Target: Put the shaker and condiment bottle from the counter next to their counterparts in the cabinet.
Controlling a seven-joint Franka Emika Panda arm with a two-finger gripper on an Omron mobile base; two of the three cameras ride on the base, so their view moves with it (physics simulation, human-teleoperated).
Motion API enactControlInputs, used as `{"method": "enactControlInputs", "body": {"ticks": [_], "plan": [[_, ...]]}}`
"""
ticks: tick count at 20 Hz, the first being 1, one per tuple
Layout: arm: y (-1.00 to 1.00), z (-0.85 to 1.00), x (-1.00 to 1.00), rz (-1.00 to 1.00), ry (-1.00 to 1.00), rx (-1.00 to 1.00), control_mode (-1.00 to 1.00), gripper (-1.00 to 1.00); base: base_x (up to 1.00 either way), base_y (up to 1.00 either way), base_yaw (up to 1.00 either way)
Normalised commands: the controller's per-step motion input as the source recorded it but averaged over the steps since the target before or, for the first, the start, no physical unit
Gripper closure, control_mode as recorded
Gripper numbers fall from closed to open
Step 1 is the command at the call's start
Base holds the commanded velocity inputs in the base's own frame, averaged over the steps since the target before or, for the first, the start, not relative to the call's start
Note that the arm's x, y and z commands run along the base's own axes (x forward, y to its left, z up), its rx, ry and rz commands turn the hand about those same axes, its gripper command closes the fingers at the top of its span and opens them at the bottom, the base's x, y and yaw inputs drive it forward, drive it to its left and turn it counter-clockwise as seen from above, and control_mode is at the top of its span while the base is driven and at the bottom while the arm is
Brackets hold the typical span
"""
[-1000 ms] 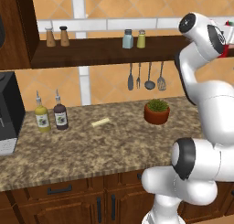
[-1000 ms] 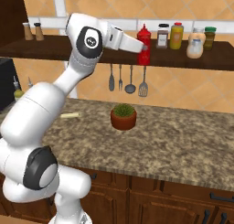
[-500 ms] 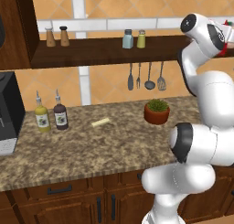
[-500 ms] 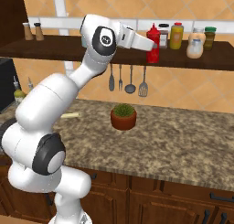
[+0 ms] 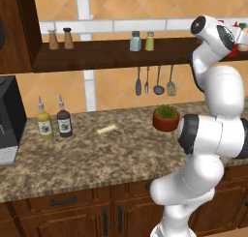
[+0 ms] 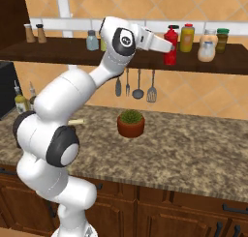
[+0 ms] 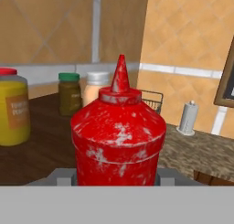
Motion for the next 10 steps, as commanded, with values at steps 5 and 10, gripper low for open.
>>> {"method": "enactControlInputs", "body": {"ticks": [5, 10], "plan": [[-0.31, -0.05, 0.33, 0.0, 0.0, 0.0, -1.0, 1.0, 0.0, 0.0, 0.0], [-0.27, -0.11, 0.24, 0.0, 0.0, 0.0, -1.0, 1.0, 0.0, 0.0, 0.0]]}}
